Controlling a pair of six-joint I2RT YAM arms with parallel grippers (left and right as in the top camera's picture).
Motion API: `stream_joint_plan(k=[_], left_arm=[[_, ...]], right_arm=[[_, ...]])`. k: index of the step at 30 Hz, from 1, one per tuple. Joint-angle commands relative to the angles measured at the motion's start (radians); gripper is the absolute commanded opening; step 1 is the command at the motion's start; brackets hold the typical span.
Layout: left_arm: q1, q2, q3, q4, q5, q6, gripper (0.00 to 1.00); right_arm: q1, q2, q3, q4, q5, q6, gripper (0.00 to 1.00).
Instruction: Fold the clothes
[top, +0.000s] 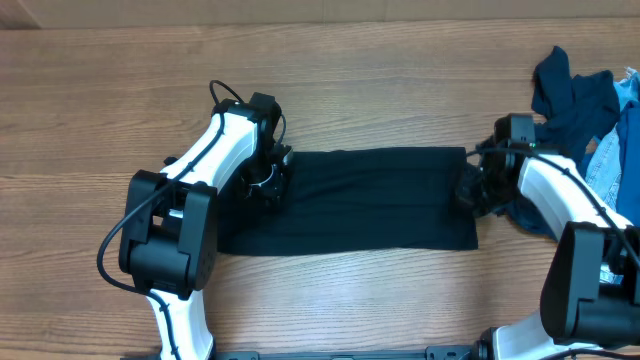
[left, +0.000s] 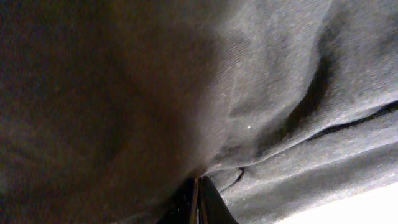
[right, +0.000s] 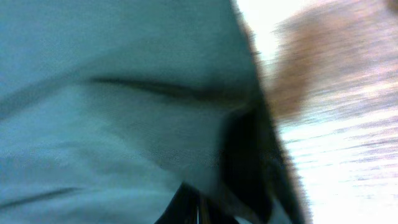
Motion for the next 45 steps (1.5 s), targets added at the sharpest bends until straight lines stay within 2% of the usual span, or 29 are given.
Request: stream_joint_plan(k=[1, 3, 6, 10, 14, 17, 23, 27, 32, 36, 39, 43, 44, 45], left_arm=[[-0.002, -0.004, 0.0, -0.011, -0.08, 0.012, 0.04], [0.016, -0.004, 0.0, -0.033, -0.145, -0.014, 0.04], [0.055, -0.004, 0.002, -0.04, -0.165, -0.035, 0.04], [0.117, -0.006, 0.023, -0.044, -0.071, -0.006, 0.04], [0.133, -0.042, 0.125, -0.124, -0.059, -0.007, 0.04], [0.127, -0.113, 0.162, -0.083, -0.007, -0.006, 0.04], [0.041, -0.061, 0.074, 0.101, 0.019, 0.005, 0.04], [0.038, -0.006, -0.012, 0.145, 0.01, 0.005, 0.04], [0.09, 0.003, -0.089, 0.163, -0.125, 0.005, 0.04], [0.172, 0.003, -0.093, 0.163, -0.125, 0.005, 0.04], [0.194, 0.0, -0.037, 0.13, -0.038, 0.005, 0.04], [0.175, -0.004, 0.114, 0.016, -0.021, 0.013, 0.04], [0.17, -0.004, 0.163, -0.017, -0.023, 0.013, 0.04], [0.167, -0.004, 0.229, -0.062, -0.019, 0.013, 0.04]], right_arm=[[0.002, -0.01, -0.052, 0.025, 0.115, 0.078, 0.04], [0.002, -0.01, -0.047, 0.017, 0.117, 0.078, 0.04], [0.002, -0.014, -0.018, -0.017, 0.117, 0.082, 0.04], [0.002, -0.081, 0.048, -0.05, 0.064, 0.062, 0.04], [0.002, -0.191, 0.105, -0.074, -0.035, 0.061, 0.04], [0.002, -0.237, 0.112, -0.056, -0.087, 0.062, 0.04], [0.002, -0.131, 0.07, 0.076, -0.083, 0.063, 0.04], [0.002, -0.025, 0.034, 0.088, 0.001, 0.063, 0.04], [0.002, 0.066, 0.031, 0.093, 0.065, 0.095, 0.04], [0.001, 0.061, 0.035, 0.08, 0.098, 0.103, 0.04], [0.001, 0.028, 0.071, 0.055, 0.063, 0.095, 0.04], [0.001, -0.058, 0.125, 0.018, -0.005, 0.065, 0.04], [0.001, -0.082, 0.137, 0.006, -0.012, 0.065, 0.07], [0.001, -0.102, 0.145, -0.006, -0.033, 0.065, 0.15]])
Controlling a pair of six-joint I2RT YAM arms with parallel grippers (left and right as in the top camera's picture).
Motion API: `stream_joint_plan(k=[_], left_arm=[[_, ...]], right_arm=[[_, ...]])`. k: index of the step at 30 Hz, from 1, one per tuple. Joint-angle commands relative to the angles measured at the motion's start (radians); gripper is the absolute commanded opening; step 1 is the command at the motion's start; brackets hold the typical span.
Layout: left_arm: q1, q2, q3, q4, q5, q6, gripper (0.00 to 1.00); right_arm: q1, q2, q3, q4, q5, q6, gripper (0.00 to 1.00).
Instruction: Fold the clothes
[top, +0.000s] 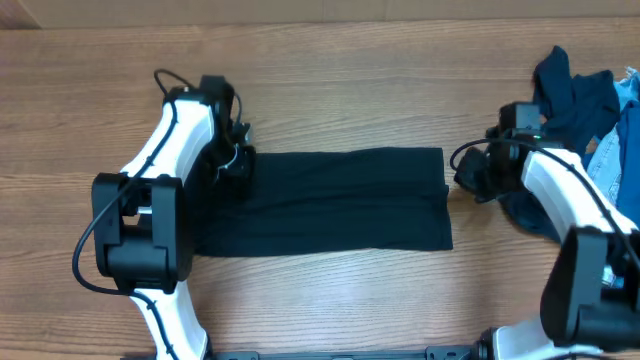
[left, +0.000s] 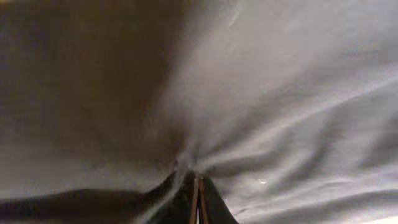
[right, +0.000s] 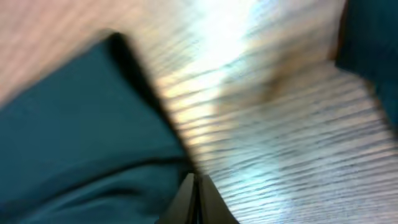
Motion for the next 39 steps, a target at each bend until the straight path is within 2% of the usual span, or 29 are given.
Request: stream_joint_plan(k=[1, 3, 4, 5, 6, 7, 10, 13, 14, 16, 17, 18, 21, 22, 23, 24, 30, 39], left_arm=[[-0.015, -0.003, 0.184, -0.087, 0.01, 0.02, 0.04], [-0.015, -0.003, 0.266, -0.143, 0.029, 0.021, 0.04], [-0.014, -0.003, 0.323, -0.181, 0.04, 0.021, 0.05], [-0.014, -0.003, 0.36, -0.206, 0.04, 0.027, 0.05], [-0.014, -0.003, 0.443, -0.266, 0.039, 0.039, 0.05], [-0.012, -0.003, 0.505, -0.31, 0.035, 0.042, 0.05], [0.002, -0.03, 0.717, -0.422, 0.002, 0.026, 0.04], [0.025, -0.121, 0.831, -0.458, -0.163, -0.049, 0.06], [0.035, -0.164, 0.85, -0.461, -0.212, -0.07, 0.1], [0.055, -0.274, 0.857, -0.461, -0.304, -0.117, 0.22], [0.061, -0.314, 0.857, -0.461, -0.328, -0.133, 0.33], [0.068, -0.36, 0.857, -0.461, -0.337, -0.139, 0.43], [0.074, -0.467, 0.857, -0.466, -0.335, -0.139, 0.63], [0.074, -0.484, 0.857, -0.471, -0.336, -0.139, 0.67], [0.074, -0.497, 0.857, -0.479, -0.336, -0.138, 0.78], [0.074, -0.507, 0.857, -0.494, -0.336, -0.138, 1.0], [0.074, -0.502, 0.856, -0.522, -0.336, -0.138, 1.0], [0.073, -0.499, 0.856, -0.521, -0.332, -0.138, 1.0]], right_arm=[[0.001, -0.086, 0.054, -0.02, -0.072, -0.015, 0.22], [0.001, -0.083, 0.053, -0.043, -0.084, -0.015, 0.4], [0.001, -0.08, 0.053, -0.052, -0.09, -0.016, 0.53], [0.001, -0.08, 0.053, -0.058, -0.099, -0.024, 0.6], [0.001, -0.08, 0.053, -0.06, -0.124, -0.045, 0.74], [0.0, -0.08, 0.053, -0.06, -0.131, -0.045, 0.8], [-0.012, -0.08, 0.053, -0.06, -0.131, -0.046, 0.92], [-0.039, -0.075, 0.051, -0.08, -0.181, -0.114, 0.98], [-0.049, -0.069, 0.045, -0.086, -0.187, -0.134, 1.0], [-0.077, -0.043, 0.027, -0.089, -0.187, -0.148, 1.0], [-0.089, -0.023, 0.026, -0.088, -0.192, -0.158, 1.0], [-0.096, -0.006, 0.026, -0.083, -0.21, -0.179, 1.0], [-0.101, 0.084, 0.026, -0.034, -0.255, -0.212, 1.0], [-0.1, 0.109, 0.026, -0.023, -0.263, -0.218, 1.0], [-0.1, 0.14, 0.026, -0.01, -0.265, -0.218, 0.97], [-0.1, 0.17, 0.026, -0.001, -0.265, -0.219, 0.95], [-0.095, 0.244, 0.0, -0.019, -0.376, -0.308, 0.82], [-0.08, 0.251, -0.145, 0.061, -0.396, -0.33, 0.82]])
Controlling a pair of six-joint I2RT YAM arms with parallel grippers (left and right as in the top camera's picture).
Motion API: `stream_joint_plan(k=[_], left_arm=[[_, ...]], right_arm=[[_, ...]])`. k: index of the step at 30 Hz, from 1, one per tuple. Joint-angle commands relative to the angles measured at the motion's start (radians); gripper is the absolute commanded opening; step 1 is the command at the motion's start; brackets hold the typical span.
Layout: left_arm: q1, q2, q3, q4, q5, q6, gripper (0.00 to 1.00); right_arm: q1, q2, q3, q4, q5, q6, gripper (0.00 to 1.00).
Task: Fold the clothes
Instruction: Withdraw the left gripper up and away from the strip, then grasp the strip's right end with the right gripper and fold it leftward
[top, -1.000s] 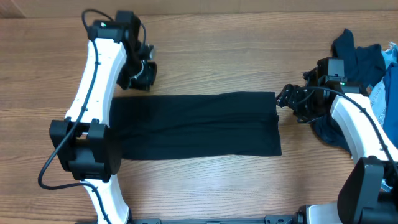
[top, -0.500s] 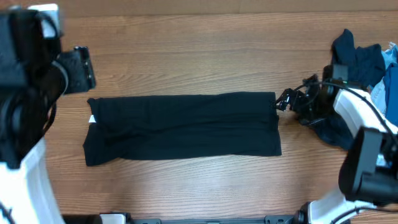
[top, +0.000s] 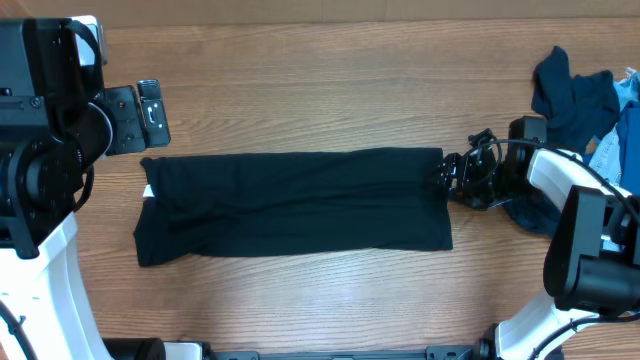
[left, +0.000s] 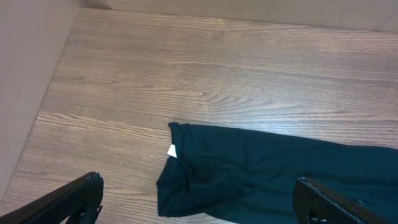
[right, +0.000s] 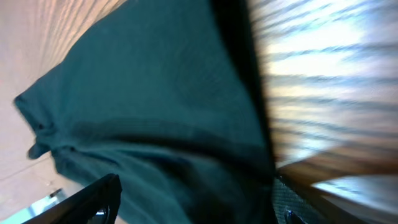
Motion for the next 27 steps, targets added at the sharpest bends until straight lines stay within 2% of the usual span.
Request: stream_joint_plan(k=[1, 7, 9, 12, 18, 21, 24, 26, 27], left_arm=[[0.002, -0.003, 0.002, -0.002, -0.013, -0.006, 1.0], [0.002, -0.003, 0.002, -0.002, -0.013, -0.006, 1.0], [0.002, -0.003, 0.002, -0.002, -0.013, -0.006, 1.0], [0.002, -0.003, 0.002, -0.002, -0.013, -0.006, 1.0], [0.002, -0.003, 0.002, -0.002, -0.013, -0.006, 1.0], [0.002, -0.003, 0.002, -0.002, -0.013, -0.006, 1.0], [0.002, -0.003, 0.002, -0.002, -0.013, -0.006, 1.0], [0.002, -0.003, 0.002, -0.002, -0.013, -0.006, 1.0], [0.002, -0.003, 0.002, -0.002, -0.013, -0.006, 1.0]], right_arm=[[0.018, 0.064, -0.103, 0.01, 0.085, -0.017, 0.82], [0.018, 0.064, -0.114, 0.026, 0.09, -0.017, 0.69], [0.018, 0.064, -0.114, 0.022, 0.135, -0.017, 0.68], [0.018, 0.064, -0.114, 0.019, 0.174, -0.009, 0.69], [0.089, 0.064, -0.119, 0.099, 0.167, 0.01, 0.8], [0.113, 0.064, -0.12, 0.106, 0.181, 0.021, 0.8], [0.113, 0.064, -0.121, 0.113, 0.198, 0.054, 0.63], [0.106, 0.064, -0.12, 0.108, 0.234, 0.077, 0.4], [0.103, 0.064, -0.12, 0.098, 0.234, 0.077, 0.32]])
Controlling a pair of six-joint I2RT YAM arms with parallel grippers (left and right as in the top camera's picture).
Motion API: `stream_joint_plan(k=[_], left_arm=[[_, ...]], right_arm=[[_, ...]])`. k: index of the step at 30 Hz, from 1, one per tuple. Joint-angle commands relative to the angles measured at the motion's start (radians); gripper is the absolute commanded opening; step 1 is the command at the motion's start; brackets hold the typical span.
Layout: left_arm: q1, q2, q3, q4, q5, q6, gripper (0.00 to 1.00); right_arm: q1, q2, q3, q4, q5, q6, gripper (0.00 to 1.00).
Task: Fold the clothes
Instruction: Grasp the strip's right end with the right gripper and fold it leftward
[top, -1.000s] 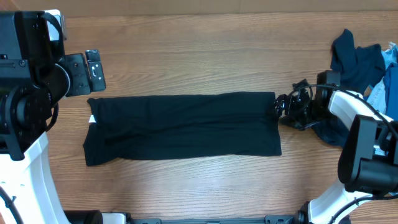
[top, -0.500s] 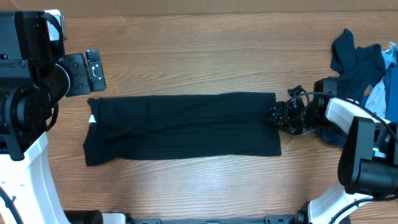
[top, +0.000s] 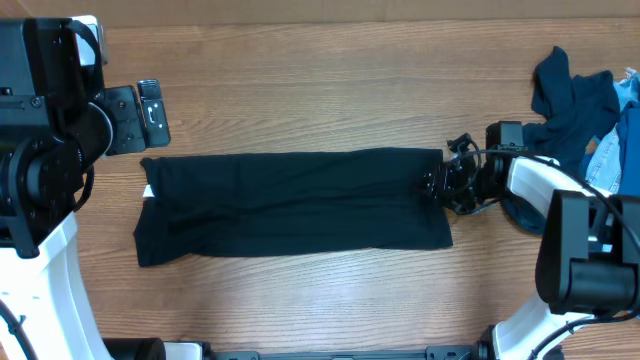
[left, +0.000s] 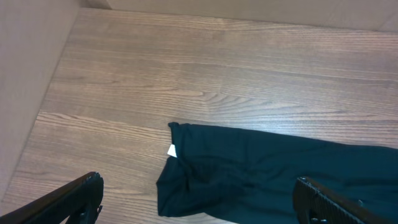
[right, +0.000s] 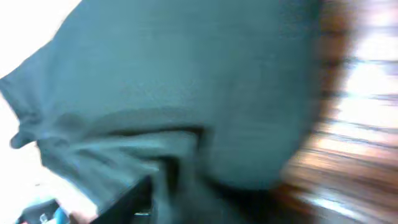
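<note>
A black garment (top: 300, 205) lies on the wooden table as a long flat strip running left to right. Its left end (left: 205, 177) shows a small white tag. My left gripper (left: 198, 186) hangs high above that end, wide open and empty. Its fingers (top: 150, 112) show at the overhead view's upper left. My right gripper (top: 438, 187) is low at the strip's right edge. In the blurred right wrist view, dark cloth (right: 186, 74) fills the frame. One finger (right: 134, 196) stands apart from the middle, so the jaws are still open around the cloth.
A heap of dark blue clothing (top: 570, 90) and light blue denim (top: 625, 130) sits at the table's right edge, just behind my right arm. The left arm's body (top: 40, 150) hides the table's left side in the overhead view.
My right gripper has shifted slightly left onto the garment's right edge, and its fingers stand closer together. The left gripper and the garment have not moved.
First both grippers were shut on the two ends of the black strip. Then the strip lay further left, both still holding it. Later the left gripper was open and raised high, the strip longer and flat, and the right open beside its right end, now over that edge.
</note>
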Motion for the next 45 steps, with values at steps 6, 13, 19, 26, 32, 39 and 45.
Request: stream_joint_plan(k=[6, 13, 19, 26, 32, 39, 45], left_arm=[[0.002, -0.003, 0.002, -0.001, -0.013, -0.006, 1.0], [0.002, -0.003, 0.002, -0.001, -0.013, -0.006, 1.0], [0.002, -0.003, 0.002, -0.001, -0.013, -0.006, 1.0], [0.002, -0.003, 0.002, -0.001, -0.013, -0.006, 1.0], [0.002, -0.003, 0.002, -0.001, -0.013, -0.006, 1.0], [0.002, -0.003, 0.002, -0.001, -0.013, -0.006, 1.0], [0.002, -0.003, 0.002, -0.001, -0.013, -0.006, 1.0]], right_arm=[[0.006, -0.019, -0.039, -0.063, 0.282, 0.031, 0.04], [0.005, -0.209, 0.05, -0.199, 0.515, 0.198, 0.04], [0.012, -0.243, 0.161, -0.297, 0.534, 0.194, 0.04], [0.026, -0.243, 0.282, -0.389, 0.637, 0.168, 0.04], [0.185, -0.242, 0.282, -0.33, 0.638, 0.165, 0.04], [0.36, -0.242, 0.282, -0.296, 0.63, 0.186, 0.04], [0.517, -0.242, 0.282, -0.232, 0.568, 0.254, 0.04]])
